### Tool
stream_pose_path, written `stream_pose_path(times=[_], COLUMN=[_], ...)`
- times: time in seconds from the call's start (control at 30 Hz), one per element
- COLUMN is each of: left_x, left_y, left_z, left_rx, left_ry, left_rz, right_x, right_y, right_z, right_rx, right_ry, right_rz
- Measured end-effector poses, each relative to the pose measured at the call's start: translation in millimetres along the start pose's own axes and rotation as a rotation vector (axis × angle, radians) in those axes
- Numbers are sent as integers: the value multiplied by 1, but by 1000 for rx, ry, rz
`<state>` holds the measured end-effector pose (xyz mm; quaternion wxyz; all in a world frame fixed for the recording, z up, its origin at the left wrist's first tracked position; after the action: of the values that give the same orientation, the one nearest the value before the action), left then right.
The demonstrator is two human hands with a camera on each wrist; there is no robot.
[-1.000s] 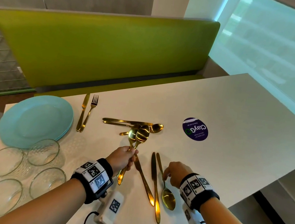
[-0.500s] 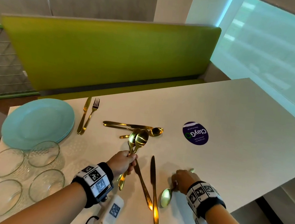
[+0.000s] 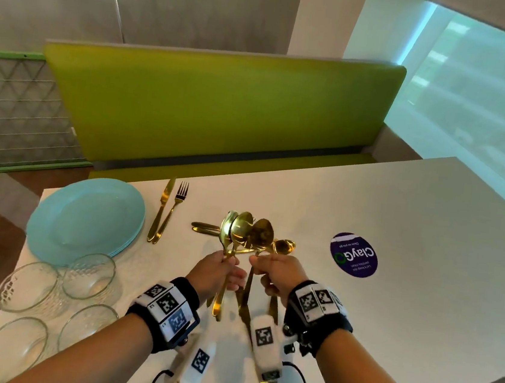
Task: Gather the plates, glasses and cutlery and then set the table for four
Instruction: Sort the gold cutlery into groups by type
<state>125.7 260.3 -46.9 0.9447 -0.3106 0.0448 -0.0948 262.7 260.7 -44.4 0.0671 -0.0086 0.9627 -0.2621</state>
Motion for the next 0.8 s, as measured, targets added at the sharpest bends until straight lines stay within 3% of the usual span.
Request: stream_pose_path(times=[0.13, 0.27, 0.47, 0.63, 0.73, 0.8], left_x=[-18, -27, -56, -90, -102, -107], left_y=[9, 13, 25, 31, 31, 31], left_z=[3, 0, -8, -3, -2, -2], left_rx=[42, 11, -59, -52, -51, -49], left_ry=[107, 0, -58, -151, -162, -142], left_rz=[59, 32, 186, 310, 329, 328], right_x=[34, 53, 73, 63, 68, 72], right_y=[22, 40, 55, 95, 113, 121], right_z=[-2, 3, -6, -18, -28, -28], right_rx=[78, 132, 101, -8, -66, -72], right_ry=[13, 24, -23, -493, -920, -1076], right_rz=[-70, -57, -93, 49, 35, 21])
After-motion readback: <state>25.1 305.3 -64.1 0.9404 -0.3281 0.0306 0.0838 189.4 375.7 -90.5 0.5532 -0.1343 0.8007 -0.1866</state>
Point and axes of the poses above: each hand's wrist, its own y-axis towards the middle knuckle, its own x-axis out of the palm, z = x × y, the point moved 7 cm from there along y, towards the middle knuckle, and after that the axes turned 5 degrees about -x, right-handed, at the moved point
